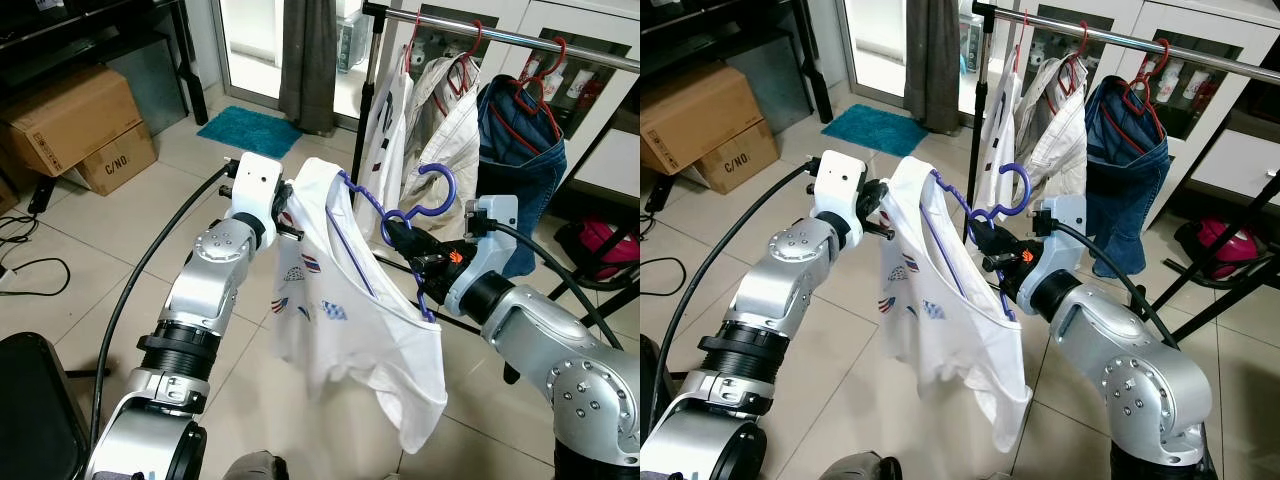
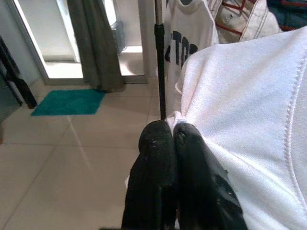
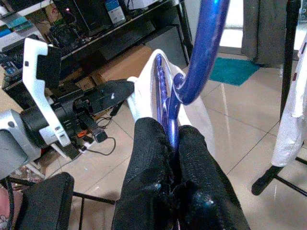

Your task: Hang hanger

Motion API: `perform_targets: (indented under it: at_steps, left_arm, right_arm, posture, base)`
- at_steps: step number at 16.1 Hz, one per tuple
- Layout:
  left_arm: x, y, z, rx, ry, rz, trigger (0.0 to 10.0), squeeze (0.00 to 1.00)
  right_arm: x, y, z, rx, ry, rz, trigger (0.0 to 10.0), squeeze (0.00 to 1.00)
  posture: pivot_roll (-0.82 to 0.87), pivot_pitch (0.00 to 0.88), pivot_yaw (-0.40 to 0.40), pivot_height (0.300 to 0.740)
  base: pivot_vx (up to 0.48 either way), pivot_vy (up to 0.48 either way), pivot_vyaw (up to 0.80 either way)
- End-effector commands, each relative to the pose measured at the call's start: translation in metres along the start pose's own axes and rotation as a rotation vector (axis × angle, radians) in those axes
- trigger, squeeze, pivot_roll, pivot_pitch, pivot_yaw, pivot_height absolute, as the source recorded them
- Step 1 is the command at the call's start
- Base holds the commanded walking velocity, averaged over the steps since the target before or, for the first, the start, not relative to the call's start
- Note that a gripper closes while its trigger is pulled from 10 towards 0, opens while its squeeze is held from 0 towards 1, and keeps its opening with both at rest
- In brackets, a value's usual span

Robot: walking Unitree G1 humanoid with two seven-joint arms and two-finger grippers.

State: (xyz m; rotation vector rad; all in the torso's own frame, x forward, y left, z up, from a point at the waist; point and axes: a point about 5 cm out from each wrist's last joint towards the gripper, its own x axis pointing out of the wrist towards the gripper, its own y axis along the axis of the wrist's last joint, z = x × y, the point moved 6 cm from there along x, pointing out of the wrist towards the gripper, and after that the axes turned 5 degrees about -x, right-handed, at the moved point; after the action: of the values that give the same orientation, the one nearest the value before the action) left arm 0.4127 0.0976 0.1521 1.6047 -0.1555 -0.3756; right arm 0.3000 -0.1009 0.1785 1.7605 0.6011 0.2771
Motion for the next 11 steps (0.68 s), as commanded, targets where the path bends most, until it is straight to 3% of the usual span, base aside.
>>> perform_targets:
  at_steps: [1,5,7,10,11]
  left_arm:
    - [-0.003,0.009,0.004,-0.046,-0.041,0.032,10.0,1.00]
    - [-0.010,0.006,0.012,-0.062,-0.116,0.027,10.0,1.00]
    - [-0.018,0.001,0.012,-0.059,-0.130,0.009,10.0,1.00]
    - [-0.027,0.000,0.005,-0.045,-0.087,0.046,10.0,1.00]
    - [-0.035,-0.005,0.004,-0.057,-0.075,0.041,10.0,0.11]
  right_arm:
    - [-0.002,0.010,0.001,-0.032,-0.007,0.027,10.0,0.00]
    - [-0.002,0.007,0.005,-0.007,-0.012,0.020,10.0,0.00]
    - [0.000,0.009,0.007,-0.048,-0.027,0.025,10.0,0.00]
    - [0.004,0.016,0.023,-0.089,-0.167,0.061,10.0,0.00]
    - [0.002,0.009,0.033,-0.140,-0.223,0.040,10.0,0.00]
  posture:
    - [-0.05,0.000,-0.010,0.740]
    - [-0.04,0.005,-0.012,0.740]
    - [-0.04,0.008,-0.008,0.740]
    - [-0.04,0.006,-0.002,0.740]
    - [-0.03,0.006,0.000,0.740]
  base:
    - [0.000,0.000,0.00]
    - [0.000,0.000,0.00]
    - [0.000,0.000,0.00]
    - [0.000,0.000,0.00]
    - [0.000,0.000,0.00]
